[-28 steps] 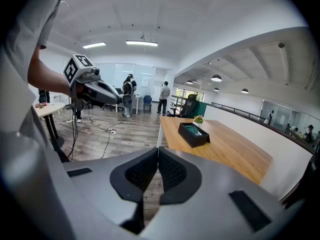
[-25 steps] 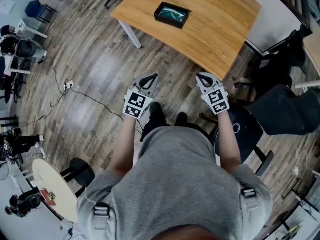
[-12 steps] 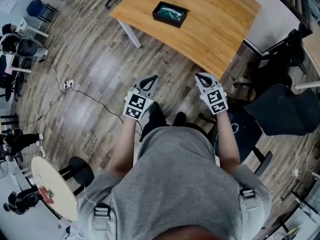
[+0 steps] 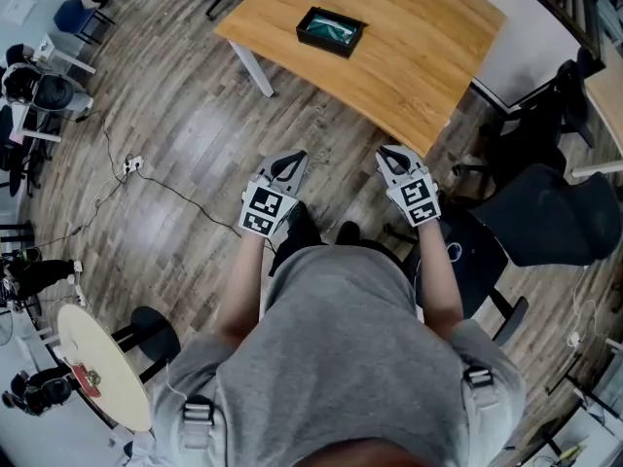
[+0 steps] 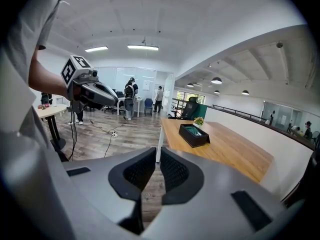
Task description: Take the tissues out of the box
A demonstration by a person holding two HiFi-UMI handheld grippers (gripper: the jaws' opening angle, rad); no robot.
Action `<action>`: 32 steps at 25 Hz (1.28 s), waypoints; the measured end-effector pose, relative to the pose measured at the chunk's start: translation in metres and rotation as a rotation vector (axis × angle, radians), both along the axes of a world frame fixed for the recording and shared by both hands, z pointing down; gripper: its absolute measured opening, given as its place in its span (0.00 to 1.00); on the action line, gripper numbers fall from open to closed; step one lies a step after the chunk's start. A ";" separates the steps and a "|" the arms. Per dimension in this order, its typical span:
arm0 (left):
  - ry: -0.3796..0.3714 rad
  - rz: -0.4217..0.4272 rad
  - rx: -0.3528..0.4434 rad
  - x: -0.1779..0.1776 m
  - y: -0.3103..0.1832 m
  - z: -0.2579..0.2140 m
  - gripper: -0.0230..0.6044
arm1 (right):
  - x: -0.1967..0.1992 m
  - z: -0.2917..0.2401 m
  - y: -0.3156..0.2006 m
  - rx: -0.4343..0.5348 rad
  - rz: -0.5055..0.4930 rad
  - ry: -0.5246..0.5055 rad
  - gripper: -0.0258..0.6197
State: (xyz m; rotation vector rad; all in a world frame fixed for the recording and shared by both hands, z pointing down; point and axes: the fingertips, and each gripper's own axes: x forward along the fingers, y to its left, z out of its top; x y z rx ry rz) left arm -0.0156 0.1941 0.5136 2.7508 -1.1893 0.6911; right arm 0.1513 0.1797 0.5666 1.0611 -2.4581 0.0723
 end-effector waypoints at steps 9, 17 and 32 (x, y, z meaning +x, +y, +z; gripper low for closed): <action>-0.014 0.014 0.025 0.003 0.004 -0.003 0.08 | -0.003 -0.001 0.009 -0.004 -0.011 -0.018 0.22; -0.035 0.008 0.041 0.003 0.004 -0.003 0.28 | 0.000 0.001 0.010 0.016 0.008 -0.030 0.37; -0.023 -0.017 0.033 0.000 0.009 -0.001 0.41 | -0.005 -0.002 0.019 0.010 -0.019 -0.058 0.52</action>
